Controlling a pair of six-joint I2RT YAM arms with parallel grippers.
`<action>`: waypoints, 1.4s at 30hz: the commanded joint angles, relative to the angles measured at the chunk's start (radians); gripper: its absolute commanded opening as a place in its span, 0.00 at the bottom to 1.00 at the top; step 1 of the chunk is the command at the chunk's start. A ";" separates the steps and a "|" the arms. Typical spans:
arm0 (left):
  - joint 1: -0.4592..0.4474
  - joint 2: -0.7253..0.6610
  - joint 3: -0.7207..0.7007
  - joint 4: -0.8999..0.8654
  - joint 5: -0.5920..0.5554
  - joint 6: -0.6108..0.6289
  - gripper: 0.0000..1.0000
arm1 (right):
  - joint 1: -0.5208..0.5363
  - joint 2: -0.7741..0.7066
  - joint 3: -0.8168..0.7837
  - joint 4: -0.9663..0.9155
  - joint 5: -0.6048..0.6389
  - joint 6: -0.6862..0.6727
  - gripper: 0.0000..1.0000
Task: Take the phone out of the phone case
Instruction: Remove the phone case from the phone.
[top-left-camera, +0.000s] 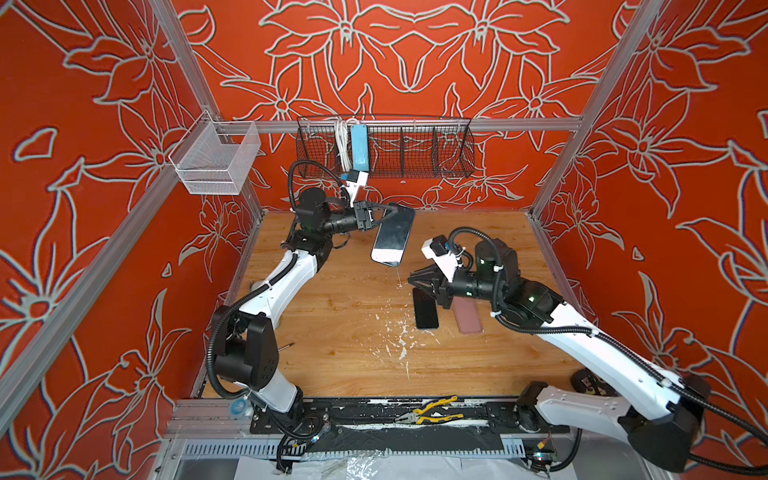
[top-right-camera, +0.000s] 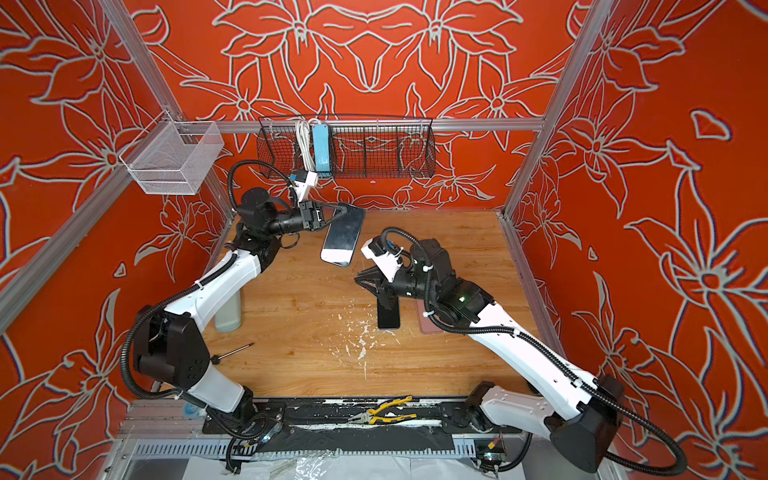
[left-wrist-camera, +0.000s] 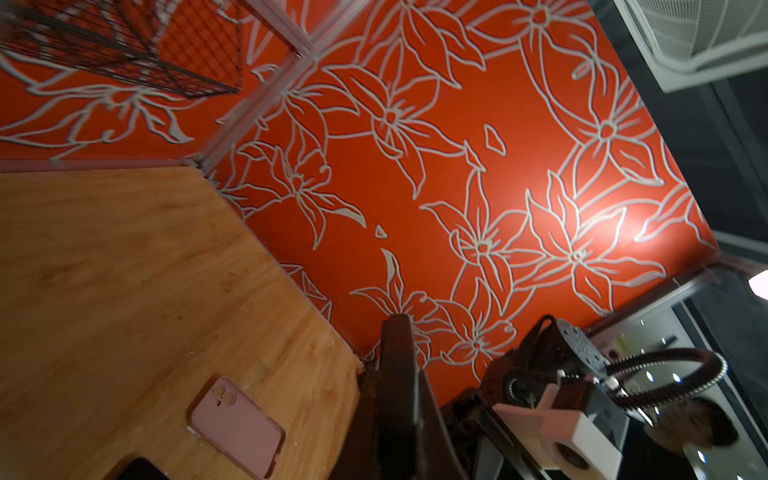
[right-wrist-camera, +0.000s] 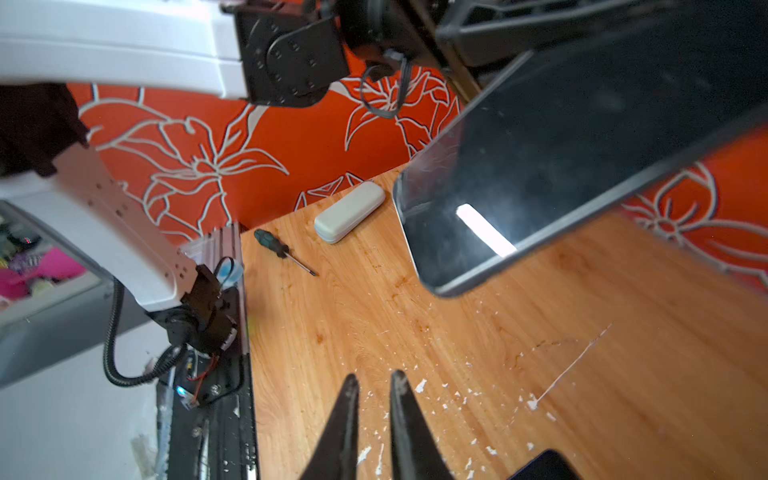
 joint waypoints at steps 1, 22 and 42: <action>0.030 -0.069 -0.048 -0.007 -0.197 -0.069 0.00 | -0.028 -0.009 -0.050 0.101 -0.091 0.152 0.29; 0.034 -0.336 -0.398 -0.130 -0.702 -0.233 0.00 | -0.125 0.178 -0.120 0.460 -0.207 0.615 0.81; 0.011 -0.350 -0.615 0.329 -0.750 -0.491 0.00 | -0.069 0.268 -0.208 0.659 -0.120 0.766 0.93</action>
